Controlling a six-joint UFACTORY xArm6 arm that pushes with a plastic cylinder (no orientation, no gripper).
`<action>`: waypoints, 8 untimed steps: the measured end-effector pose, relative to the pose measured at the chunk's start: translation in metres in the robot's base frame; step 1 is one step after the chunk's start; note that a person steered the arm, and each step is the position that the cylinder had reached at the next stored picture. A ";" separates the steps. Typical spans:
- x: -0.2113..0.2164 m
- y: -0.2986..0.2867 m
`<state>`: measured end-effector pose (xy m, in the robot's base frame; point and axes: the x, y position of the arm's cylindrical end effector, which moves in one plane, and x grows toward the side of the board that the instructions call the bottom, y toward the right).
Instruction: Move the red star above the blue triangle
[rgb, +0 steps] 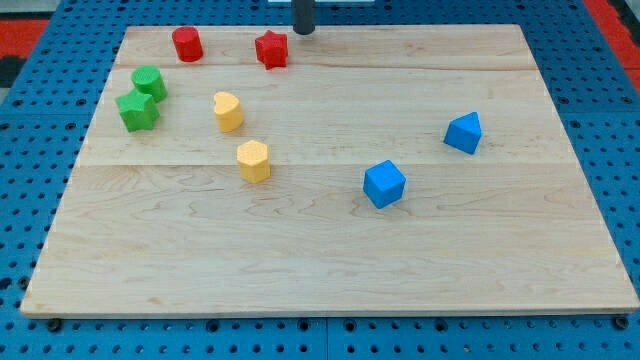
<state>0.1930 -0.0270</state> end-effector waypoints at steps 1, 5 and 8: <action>0.000 -0.009; 0.003 -0.041; 0.042 -0.044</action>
<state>0.2352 -0.0709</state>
